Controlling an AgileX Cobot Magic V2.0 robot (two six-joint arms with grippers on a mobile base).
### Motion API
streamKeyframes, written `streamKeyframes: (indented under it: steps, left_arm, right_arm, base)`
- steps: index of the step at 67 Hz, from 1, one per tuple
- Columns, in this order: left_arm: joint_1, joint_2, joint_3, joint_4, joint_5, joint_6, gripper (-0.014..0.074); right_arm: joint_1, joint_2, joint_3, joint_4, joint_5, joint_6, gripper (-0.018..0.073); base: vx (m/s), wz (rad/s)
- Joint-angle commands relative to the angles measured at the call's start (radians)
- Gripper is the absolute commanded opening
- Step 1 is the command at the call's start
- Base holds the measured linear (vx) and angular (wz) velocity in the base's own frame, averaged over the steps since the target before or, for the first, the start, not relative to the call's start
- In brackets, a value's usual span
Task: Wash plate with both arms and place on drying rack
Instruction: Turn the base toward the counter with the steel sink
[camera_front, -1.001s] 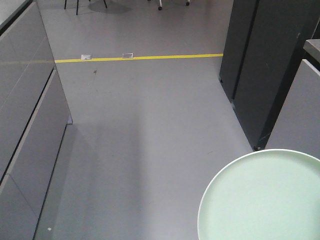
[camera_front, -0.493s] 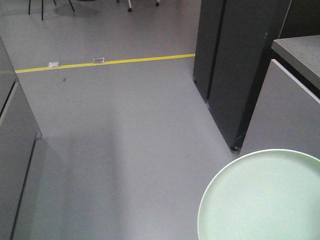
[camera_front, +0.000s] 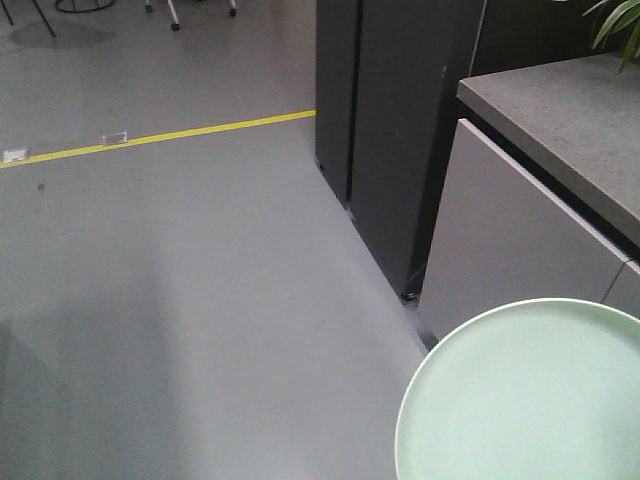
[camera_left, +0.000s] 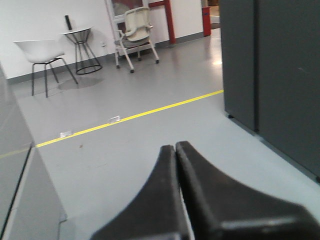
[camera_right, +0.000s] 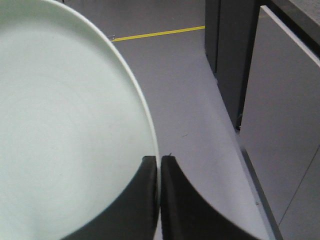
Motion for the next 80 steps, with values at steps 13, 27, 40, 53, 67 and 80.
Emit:
streamKeyframes:
  steps: [13,27,40,53,67,80]
  left_arm:
    - [-0.008,-0.013,-0.021,-0.002,-0.073,-0.007,-0.0007]
    - [-0.008,-0.013,-0.021,-0.002,-0.073,-0.007,-0.0007]
    - [-0.008,-0.013,-0.021,-0.002,-0.073,-0.007,-0.0007]
    - [-0.008,-0.013,-0.021,-0.002,-0.073,-0.007,-0.0007]
    - [-0.008,-0.013,-0.021,-0.002,-0.073,-0.007,-0.0007]
    - [-0.008,-0.013,-0.021,-0.002,-0.073,-0.007,-0.0007]
  right_arm:
    - [-0.005,0.011,-0.024,0.012,-0.071,0.0,-0.0001]
    - [-0.005,0.011,-0.024,0.012,-0.071,0.0,-0.0001]
    - [-0.005,0.011,-0.024,0.012,-0.071,0.0,-0.0001]
    - [-0.005,0.011,-0.024,0.012,-0.071,0.0,-0.0001]
    - [-0.005,0.011,-0.024,0.012,-0.071,0.0,-0.0001]
    - [-0.005,0.011,-0.024,0.012,-0.071,0.0,-0.0001]
  base:
    - [0.13,-0.32]
    - [0.12,-0.34]
    - [0.1,-0.35]
    - [0.09,-0.34]
    - [0.08,-0.32]
    - [0.07,-0.27]
